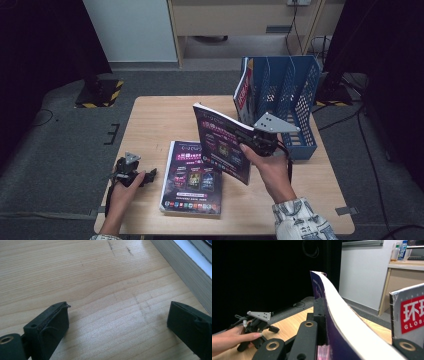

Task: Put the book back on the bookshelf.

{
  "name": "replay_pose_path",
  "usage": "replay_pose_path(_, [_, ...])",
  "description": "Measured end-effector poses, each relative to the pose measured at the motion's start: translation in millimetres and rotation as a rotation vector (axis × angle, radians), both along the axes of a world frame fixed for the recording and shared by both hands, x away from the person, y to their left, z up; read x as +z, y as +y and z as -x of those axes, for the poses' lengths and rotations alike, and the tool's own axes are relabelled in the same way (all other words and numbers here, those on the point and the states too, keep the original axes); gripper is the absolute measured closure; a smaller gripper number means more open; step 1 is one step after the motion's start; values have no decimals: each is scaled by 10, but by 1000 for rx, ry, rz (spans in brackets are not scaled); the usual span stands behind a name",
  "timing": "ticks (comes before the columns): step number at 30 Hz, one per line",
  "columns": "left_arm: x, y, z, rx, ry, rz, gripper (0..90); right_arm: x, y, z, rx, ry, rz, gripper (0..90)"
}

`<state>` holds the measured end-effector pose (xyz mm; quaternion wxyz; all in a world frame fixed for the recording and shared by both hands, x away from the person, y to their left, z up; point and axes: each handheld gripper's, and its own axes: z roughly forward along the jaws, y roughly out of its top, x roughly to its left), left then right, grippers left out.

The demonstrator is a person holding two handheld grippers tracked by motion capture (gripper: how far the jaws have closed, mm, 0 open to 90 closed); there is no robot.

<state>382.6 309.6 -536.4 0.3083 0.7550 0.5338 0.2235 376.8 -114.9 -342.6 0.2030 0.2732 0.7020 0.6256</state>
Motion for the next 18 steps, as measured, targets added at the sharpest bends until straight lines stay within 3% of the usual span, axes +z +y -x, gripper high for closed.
replay_pose_path(6, [0,-1,0,0,0,0,27,-19,-75,40,-10,-3,24,825])
replay_pose_path(18, [0,-1,0,0,0,0,27,-21,-299,127,-18,-1,15,825])
